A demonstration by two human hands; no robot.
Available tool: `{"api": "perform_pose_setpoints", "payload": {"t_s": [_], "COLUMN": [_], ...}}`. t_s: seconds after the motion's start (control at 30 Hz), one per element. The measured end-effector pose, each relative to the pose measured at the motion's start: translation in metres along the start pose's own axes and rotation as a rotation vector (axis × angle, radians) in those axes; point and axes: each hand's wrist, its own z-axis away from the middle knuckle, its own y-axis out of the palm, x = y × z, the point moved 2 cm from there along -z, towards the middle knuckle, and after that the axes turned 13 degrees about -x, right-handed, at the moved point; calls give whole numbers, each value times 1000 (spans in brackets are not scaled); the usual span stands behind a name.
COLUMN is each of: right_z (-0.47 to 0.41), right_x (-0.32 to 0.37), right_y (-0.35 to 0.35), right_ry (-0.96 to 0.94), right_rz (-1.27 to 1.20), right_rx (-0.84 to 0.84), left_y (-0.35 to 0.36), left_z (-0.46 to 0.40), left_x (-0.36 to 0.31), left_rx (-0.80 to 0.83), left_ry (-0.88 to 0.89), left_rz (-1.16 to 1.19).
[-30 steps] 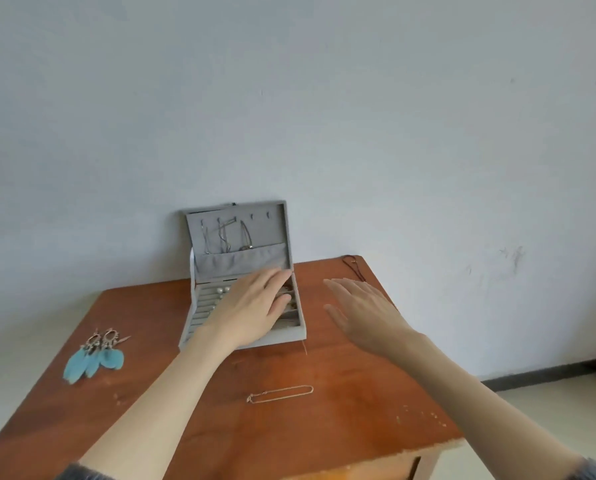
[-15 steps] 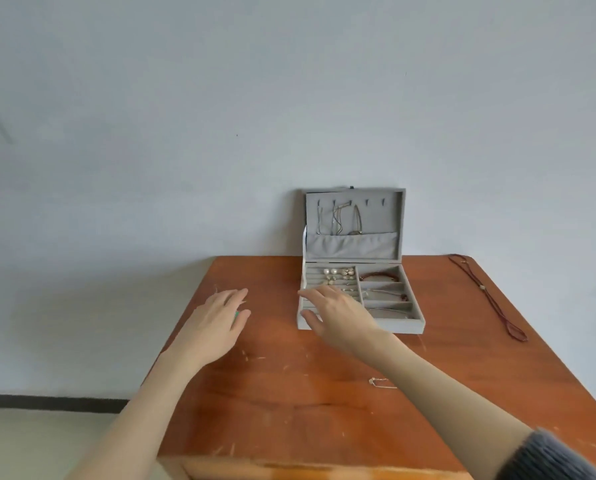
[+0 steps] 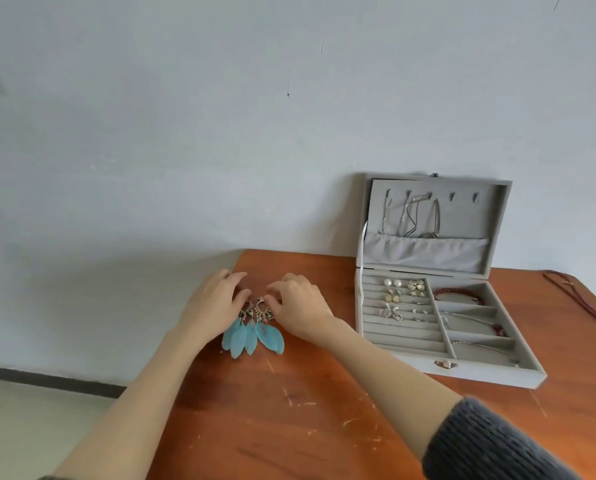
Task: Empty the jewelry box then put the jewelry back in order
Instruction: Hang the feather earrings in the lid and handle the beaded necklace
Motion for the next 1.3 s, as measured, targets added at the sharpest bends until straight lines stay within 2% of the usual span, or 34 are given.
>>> {"api": "perform_pose_setpoints", "payload": {"t_s": [0.27, 0.5, 0.6, 0.67, 0.83, 0.97, 1.13, 1.3], "right_z": [-12, -17, -10, -2, 18, 44, 79, 106], "right_x": [2, 6, 9, 10, 4, -13, -53, -94], "right_y": [16, 11, 0, -11, -52, -95, -141, -174], "right_ry": [82, 169, 272, 360, 431, 520, 618, 697], "right_rz": [-76, -125, -381, -604, -879, -1192, -1319, -1402], "right_rx": [-83, 79, 106, 65, -108, -114, -37, -79], "left_y": [3, -15, -29, -38, -61, -69, -63, -51], "left_z": [-5, 1, 4, 7, 15, 22, 30, 35], "left_x": [2, -1, -9, -18, -51, -89, -144, -195], "left_rx": [-81, -81, -83, -80, -97, -31, 33, 84], "left_ry": [-119, -252, -321, -330, -346, -339, -262, -209], "left_rz": [239, 431, 533, 572, 717, 803, 814, 847]}}
